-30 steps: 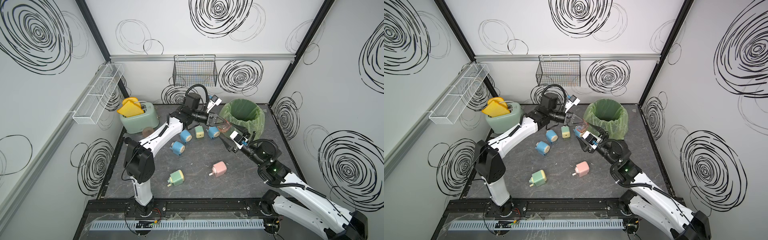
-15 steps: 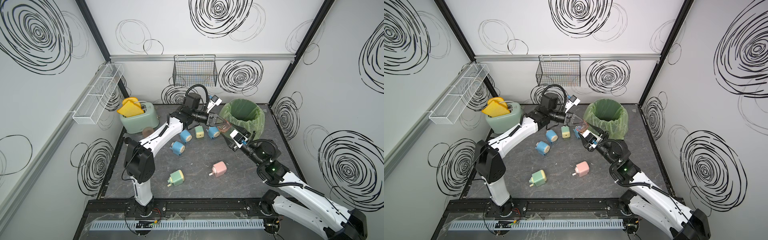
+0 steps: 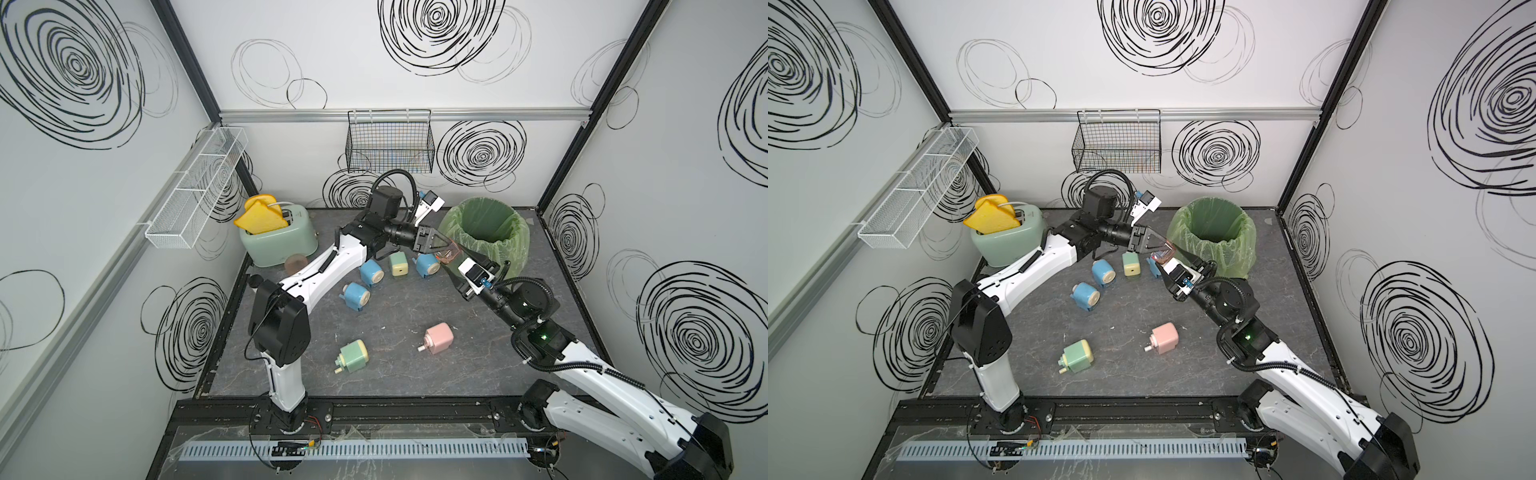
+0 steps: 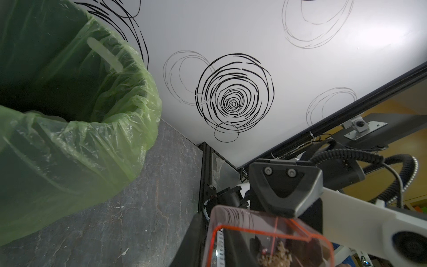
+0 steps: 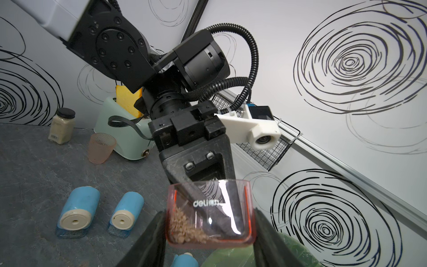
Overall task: Take out the pencil sharpener tray and clean the shavings
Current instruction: Pour the shavings into the trash bin.
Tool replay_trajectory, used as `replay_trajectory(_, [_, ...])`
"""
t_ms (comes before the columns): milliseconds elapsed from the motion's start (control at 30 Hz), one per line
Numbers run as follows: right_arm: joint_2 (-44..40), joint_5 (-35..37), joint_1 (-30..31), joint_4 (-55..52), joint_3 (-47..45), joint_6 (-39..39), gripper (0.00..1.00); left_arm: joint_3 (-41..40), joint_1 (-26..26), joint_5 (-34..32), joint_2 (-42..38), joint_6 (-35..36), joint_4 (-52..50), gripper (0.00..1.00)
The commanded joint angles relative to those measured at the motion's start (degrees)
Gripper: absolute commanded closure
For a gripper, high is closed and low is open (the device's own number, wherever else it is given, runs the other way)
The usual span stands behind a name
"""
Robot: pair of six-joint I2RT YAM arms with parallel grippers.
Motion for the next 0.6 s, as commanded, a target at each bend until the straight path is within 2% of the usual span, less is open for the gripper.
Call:
replay_trajectory(0, [0.12,0.25,-0.16,-0.13,2.01,-0.32,0.59,-0.05,-0.56,2.14,0.34,-1.26,4.1,0.7])
replay_trajectory(300, [-1.21,-2.76,-3.55,-3.92,3.01,2.17,0.6,1.09,0.9,0.61,0.5,-5.49,8.57,0.46])
replay_trajectory(500, [-2.67,-4.35,-8.07,-7.97,4.31,4.41,0.6,-2.69,4.67,-6.13,-2.3,-11.88,17.94,0.2])
replay_trajectory(567, [-2.64,-4.35,-10.23,-9.67,5.42,5.76,0.6,-4.84,6.1,-7.99,-4.0,-13.04,20.09,0.16])
